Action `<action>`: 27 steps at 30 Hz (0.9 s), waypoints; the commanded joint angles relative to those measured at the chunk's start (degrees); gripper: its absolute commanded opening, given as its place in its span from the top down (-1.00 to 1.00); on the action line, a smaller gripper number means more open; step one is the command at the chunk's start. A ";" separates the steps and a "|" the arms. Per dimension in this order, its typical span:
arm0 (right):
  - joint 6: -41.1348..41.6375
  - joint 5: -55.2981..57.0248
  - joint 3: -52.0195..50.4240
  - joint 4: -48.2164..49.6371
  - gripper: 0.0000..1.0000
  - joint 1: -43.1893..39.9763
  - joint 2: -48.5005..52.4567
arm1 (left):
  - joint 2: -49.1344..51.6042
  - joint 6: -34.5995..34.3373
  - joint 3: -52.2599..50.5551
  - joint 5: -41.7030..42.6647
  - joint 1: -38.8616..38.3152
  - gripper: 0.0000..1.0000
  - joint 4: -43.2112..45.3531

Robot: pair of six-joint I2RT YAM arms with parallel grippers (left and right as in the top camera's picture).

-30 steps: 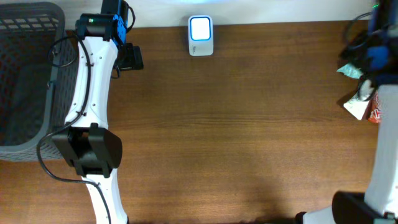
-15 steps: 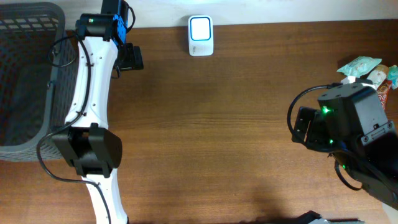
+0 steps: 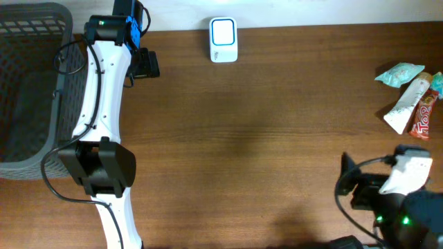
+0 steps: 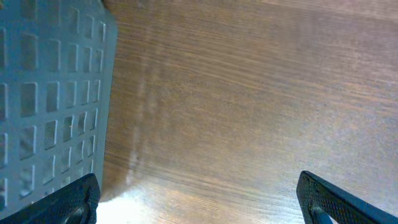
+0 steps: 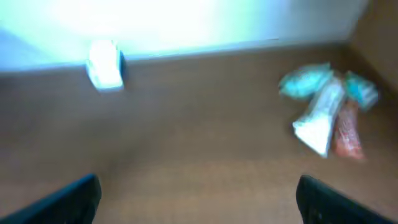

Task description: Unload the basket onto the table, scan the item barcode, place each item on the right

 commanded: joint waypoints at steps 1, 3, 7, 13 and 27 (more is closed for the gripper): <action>-13.11 -11.21 -14.69 10.47 -0.98 -3.96 -8.35 | 0.39 0.50 0.09 0.04 -0.02 -0.98 0.04; -17.00 -13.94 -22.86 18.51 -0.97 -3.87 -11.96 | 0.39 0.50 0.09 0.04 -0.02 -0.98 0.07; -17.53 -14.58 -38.66 35.87 -0.98 -3.93 -19.23 | 0.39 0.50 0.09 0.04 0.13 -0.98 0.04; -19.67 -18.29 -47.54 45.48 -0.97 -6.69 -26.53 | 0.39 0.50 0.09 0.04 0.13 -0.98 0.04; -20.92 -17.07 -58.14 55.17 -0.97 -8.92 -26.53 | 0.39 0.50 0.09 0.04 0.13 -0.98 0.04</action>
